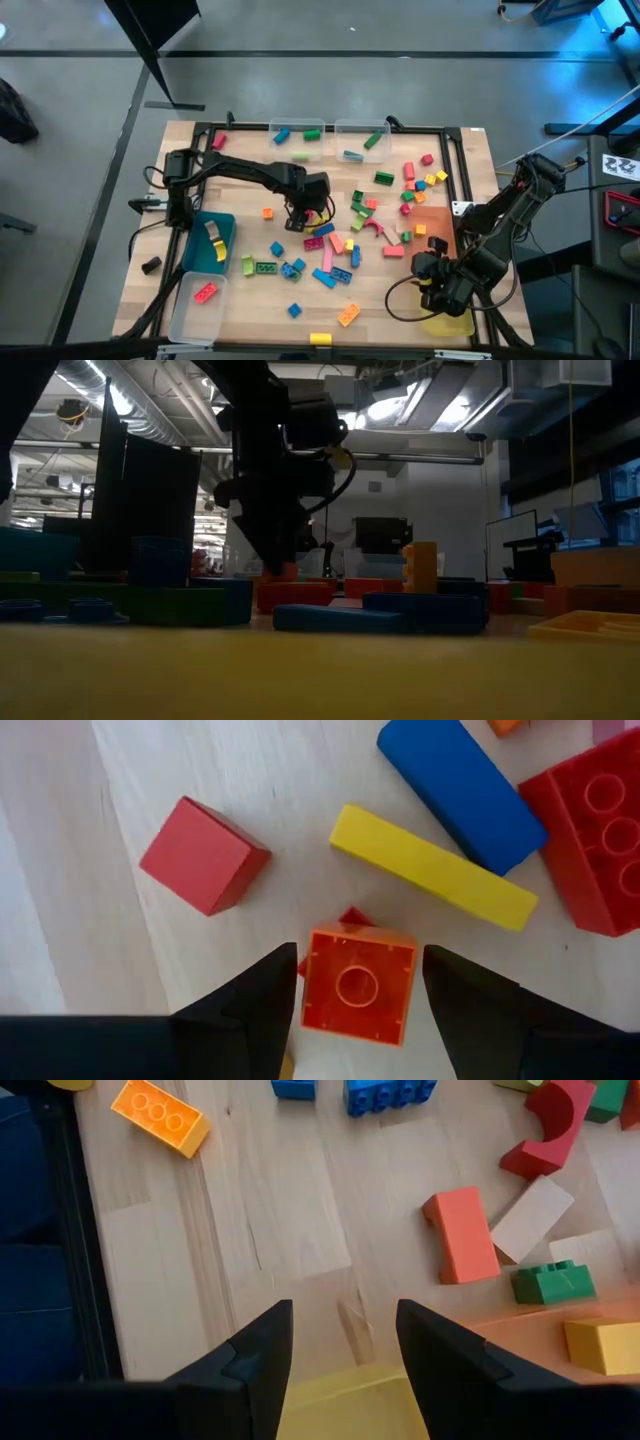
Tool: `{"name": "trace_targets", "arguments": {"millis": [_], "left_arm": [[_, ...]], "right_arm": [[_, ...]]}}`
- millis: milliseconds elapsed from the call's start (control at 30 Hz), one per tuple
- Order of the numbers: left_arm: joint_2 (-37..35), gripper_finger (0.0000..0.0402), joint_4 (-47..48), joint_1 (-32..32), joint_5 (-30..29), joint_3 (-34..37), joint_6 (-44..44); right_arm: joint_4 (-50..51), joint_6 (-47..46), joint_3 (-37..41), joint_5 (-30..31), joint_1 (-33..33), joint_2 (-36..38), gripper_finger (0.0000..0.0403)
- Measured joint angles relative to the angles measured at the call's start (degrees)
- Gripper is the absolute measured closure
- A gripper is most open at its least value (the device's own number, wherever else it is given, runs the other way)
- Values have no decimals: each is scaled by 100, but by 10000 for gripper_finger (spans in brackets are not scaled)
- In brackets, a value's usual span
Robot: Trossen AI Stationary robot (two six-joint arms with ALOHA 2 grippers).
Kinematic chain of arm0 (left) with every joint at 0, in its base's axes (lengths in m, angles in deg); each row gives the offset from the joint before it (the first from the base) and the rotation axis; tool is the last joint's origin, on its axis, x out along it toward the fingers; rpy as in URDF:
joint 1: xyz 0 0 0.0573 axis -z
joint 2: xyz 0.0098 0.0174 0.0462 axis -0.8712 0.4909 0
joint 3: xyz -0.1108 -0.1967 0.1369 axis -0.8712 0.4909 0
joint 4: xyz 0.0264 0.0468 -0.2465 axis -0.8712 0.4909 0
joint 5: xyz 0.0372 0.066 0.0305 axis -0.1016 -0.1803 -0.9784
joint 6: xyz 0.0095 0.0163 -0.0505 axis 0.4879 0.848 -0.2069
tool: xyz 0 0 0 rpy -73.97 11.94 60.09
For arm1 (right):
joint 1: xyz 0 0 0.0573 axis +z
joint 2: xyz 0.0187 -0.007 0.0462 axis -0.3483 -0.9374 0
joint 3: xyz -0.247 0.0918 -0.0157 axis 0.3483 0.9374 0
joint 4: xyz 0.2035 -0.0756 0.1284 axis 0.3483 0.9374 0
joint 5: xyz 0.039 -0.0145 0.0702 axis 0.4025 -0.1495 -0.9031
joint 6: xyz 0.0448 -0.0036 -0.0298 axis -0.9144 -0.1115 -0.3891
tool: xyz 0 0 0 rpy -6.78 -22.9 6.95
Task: Sort blocks by size
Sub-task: Put the orange game piece into the yellow bin
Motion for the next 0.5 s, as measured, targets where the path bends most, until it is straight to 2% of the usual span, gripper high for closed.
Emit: {"name": "trace_targets", "arguments": {"millis": [267,500], "left_arm": [[-2,281,-105,0,2,-2,40],[-15,285,-430,-1,1,-2,-218]], "right_arm": [[7,148,0,246,0,0,221],[9,288,0,754,0,0,221]]}}
